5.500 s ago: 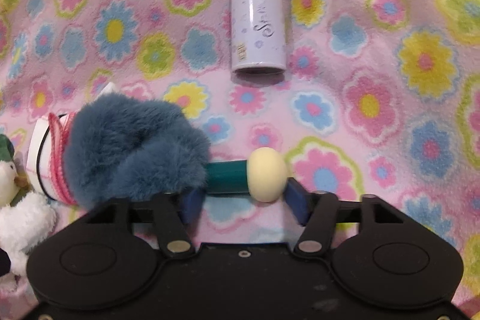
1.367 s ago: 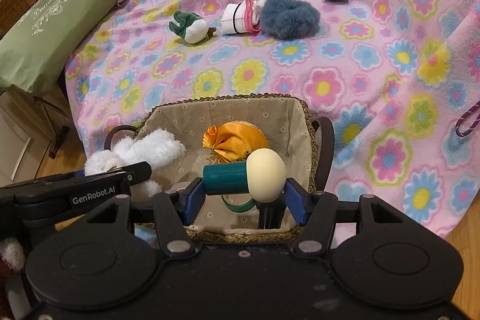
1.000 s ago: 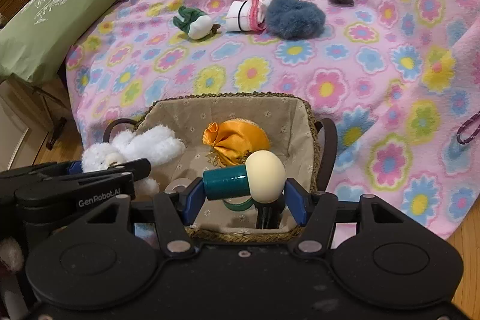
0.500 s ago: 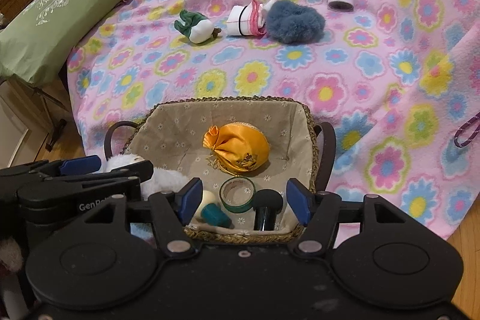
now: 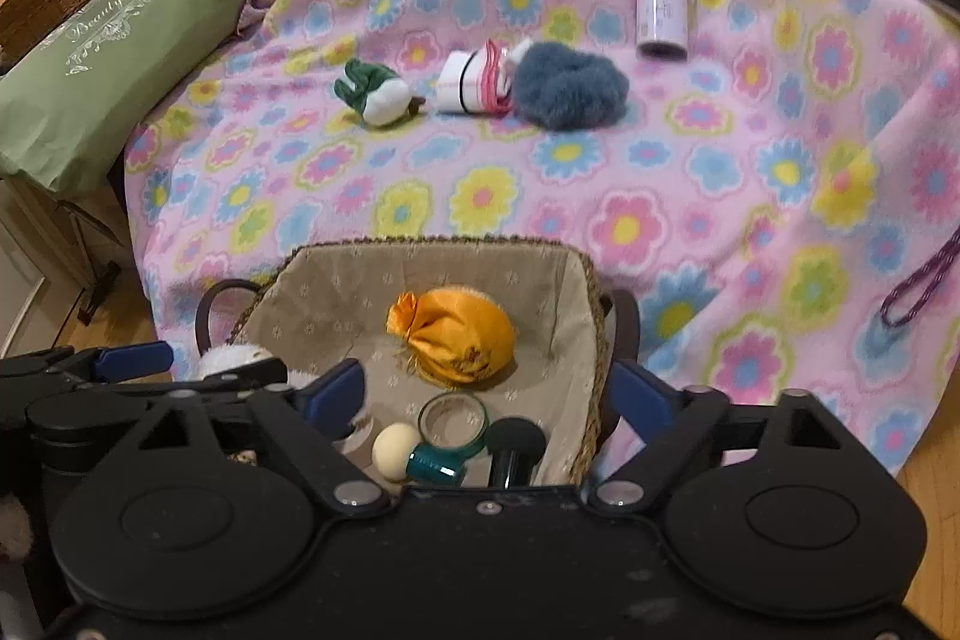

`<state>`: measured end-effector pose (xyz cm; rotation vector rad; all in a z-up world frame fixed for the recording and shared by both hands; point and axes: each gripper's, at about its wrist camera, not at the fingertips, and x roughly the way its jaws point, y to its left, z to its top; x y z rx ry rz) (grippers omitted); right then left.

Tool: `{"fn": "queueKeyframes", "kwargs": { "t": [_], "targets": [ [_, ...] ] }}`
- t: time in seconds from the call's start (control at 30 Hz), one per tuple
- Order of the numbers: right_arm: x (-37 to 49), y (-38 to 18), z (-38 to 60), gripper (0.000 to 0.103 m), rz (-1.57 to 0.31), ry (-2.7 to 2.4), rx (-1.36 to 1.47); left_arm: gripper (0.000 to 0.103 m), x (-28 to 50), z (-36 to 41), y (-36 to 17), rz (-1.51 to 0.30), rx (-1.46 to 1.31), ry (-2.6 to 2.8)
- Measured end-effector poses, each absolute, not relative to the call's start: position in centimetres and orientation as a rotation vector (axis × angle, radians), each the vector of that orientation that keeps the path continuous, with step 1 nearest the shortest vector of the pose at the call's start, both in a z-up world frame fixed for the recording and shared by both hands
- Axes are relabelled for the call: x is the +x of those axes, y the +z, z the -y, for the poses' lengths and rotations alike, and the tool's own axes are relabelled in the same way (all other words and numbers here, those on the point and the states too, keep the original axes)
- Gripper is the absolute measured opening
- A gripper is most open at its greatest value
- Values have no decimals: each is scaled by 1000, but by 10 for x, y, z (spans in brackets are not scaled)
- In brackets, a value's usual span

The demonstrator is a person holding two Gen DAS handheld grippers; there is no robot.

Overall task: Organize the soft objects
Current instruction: 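Open the left tool to drop the bunny while the right tool releases the roller, then move both open tools back toward the remaining soft items on the blanket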

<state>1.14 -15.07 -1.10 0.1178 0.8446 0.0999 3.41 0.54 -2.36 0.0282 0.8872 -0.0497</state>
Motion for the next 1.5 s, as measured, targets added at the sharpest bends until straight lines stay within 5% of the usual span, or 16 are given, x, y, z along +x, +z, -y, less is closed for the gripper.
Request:
{"fn": "queueKeyframes", "kwargs": {
  "t": [0.13, 1.0, 1.5],
  "targets": [
    [10, -8, 150, 103, -815, 105, 94, 86, 34, -2, -22, -884, 50, -50],
    [28, -15, 159, 103, -840, 109, 83, 87, 46, -9, -24, -896, 37, -48],
    [96, -11, 167, 102, -816, 77, 33, 86, 131, -13, -1, -808, 52, -26]
  ]
}}
